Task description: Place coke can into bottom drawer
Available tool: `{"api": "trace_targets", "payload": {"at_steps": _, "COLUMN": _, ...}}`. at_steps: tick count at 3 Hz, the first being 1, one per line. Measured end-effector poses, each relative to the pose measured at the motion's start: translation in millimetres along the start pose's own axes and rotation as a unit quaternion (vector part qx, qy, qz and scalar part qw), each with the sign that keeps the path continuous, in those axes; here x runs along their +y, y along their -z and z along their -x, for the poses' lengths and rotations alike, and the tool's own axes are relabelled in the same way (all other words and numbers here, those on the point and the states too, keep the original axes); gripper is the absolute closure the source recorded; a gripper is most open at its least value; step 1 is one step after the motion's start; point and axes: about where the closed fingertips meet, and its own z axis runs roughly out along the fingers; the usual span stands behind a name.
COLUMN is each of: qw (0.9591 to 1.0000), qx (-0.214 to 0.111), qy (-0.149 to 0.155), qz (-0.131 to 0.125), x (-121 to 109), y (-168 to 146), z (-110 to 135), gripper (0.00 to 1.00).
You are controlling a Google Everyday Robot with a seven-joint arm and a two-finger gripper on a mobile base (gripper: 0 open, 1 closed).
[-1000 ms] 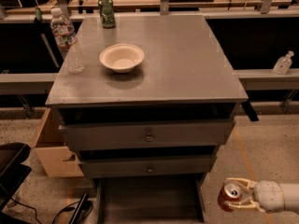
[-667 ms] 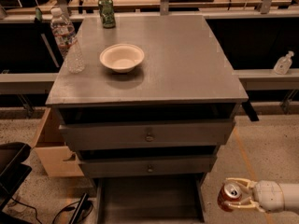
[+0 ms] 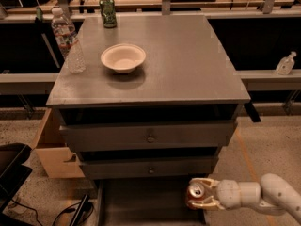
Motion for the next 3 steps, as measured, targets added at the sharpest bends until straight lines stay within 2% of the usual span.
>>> {"api": "trace_targets", "payload": {"at_steps": 1, "qw": 0.9998, "qx": -0.02, "qy": 0.004, "qz": 0.007, "x": -8.0, "y": -64.6, "z": -7.9, "gripper": 1.0}}
{"api": "trace_targets", "payload": {"at_steps": 2, "qw": 0.9993, "qx": -0.034, "qy": 0.012, "qz": 0.012, "x": -12.4, "y": -126.5, "z": -29.7, "gripper": 1.0}}
{"api": "trace_targets", "payload": {"at_steps": 3, "qw": 0.9982, "qx": -0.05, "qy": 0.025, "qz": 0.019, "x": -9.2, "y": -161.8, "z": -54.7, "gripper": 1.0}}
